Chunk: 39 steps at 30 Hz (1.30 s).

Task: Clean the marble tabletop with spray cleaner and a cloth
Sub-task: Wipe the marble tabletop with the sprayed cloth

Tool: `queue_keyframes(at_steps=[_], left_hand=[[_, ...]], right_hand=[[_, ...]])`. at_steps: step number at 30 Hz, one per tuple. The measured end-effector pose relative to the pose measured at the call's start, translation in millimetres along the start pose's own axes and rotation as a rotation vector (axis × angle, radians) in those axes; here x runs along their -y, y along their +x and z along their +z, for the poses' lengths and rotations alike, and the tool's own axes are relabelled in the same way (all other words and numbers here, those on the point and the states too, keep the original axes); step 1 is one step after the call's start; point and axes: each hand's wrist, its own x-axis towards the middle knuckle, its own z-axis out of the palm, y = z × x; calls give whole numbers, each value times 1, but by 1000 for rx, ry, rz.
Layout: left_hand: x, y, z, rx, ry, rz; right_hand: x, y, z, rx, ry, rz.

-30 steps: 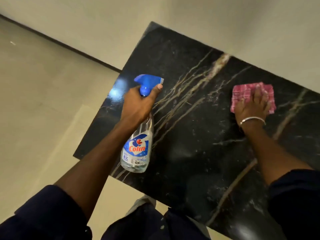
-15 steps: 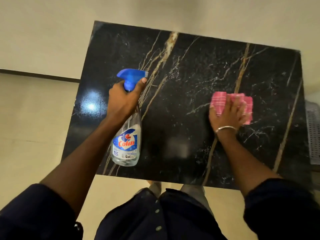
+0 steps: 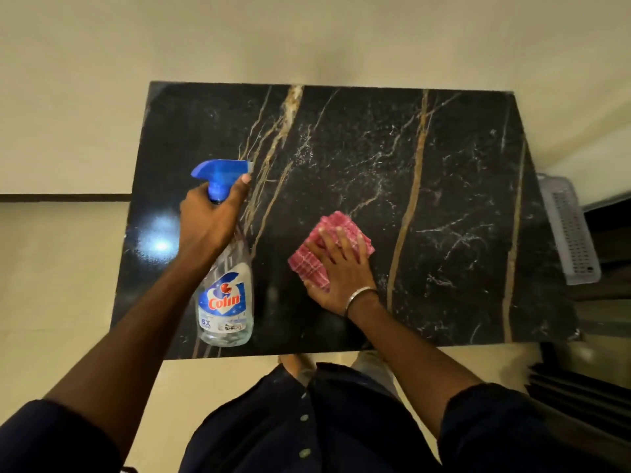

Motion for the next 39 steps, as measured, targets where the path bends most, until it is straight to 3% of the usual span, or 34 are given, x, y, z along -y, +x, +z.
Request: queue_keyframes(at_steps=[8, 14, 17, 23, 25, 30, 33, 36, 39], left_hand=[[-32, 2, 40, 121, -50, 109], [-46, 0, 40, 89, -59, 200], [-48, -4, 36, 45, -62, 221], [-51, -14, 29, 25, -105, 286], [-54, -16, 26, 13, -116, 302], [-75, -17, 16, -64, -139, 342], [-86, -18, 13, -89, -165, 377], [-93, -23, 12, -97, -203, 388], [-97, -28, 16, -89, -193, 393]], right_hand=[[-159, -129, -10, -41, 122, 775], [-173, -107, -15, -82, 219, 1091], [-138, -75, -22, -48, 181, 1014], [-37, -11, -42, 25, 128, 504], [-18, 7, -62, -74, 347, 461], [-23, 44, -129, -120, 1469, 762], [-36, 44, -161, -113, 2043, 695], [-46, 35, -181, -117, 2381, 546], [-52, 24, -192, -164, 2548, 470]])
